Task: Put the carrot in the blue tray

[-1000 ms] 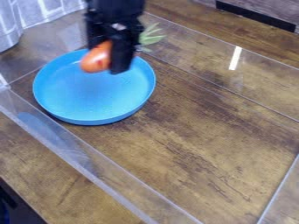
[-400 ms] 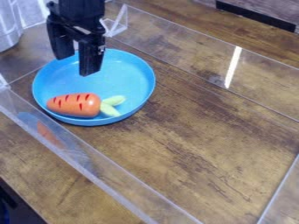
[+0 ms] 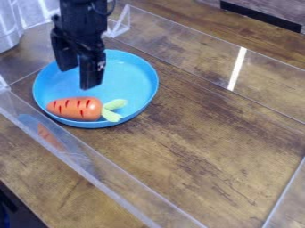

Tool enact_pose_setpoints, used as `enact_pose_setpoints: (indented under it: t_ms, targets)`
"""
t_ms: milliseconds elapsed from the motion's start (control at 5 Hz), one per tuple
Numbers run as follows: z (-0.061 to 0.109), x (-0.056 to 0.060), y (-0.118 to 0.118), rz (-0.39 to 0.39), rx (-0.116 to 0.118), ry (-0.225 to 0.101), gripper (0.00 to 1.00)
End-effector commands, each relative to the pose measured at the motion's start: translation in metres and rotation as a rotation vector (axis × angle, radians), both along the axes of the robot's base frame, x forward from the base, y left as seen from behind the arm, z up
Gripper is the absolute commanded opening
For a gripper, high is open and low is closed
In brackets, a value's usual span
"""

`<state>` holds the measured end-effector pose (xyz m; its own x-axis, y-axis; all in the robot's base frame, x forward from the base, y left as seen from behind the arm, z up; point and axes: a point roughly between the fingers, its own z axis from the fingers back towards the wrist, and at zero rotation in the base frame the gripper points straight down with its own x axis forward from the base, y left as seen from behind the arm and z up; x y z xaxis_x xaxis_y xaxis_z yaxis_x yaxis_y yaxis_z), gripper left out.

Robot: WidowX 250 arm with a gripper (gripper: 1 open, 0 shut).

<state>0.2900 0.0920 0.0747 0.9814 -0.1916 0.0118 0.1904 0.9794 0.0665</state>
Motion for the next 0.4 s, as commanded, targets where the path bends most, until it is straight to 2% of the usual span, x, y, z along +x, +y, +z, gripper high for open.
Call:
enact_pose_setpoints:
  t_ms: [0, 200]
  targets:
    - [-0.002, 0.0, 0.007, -0.009, 0.017, -0.038, 1.0]
    - [-0.015, 0.0, 0.006, -0.024, 0.017, -0.039, 1.0]
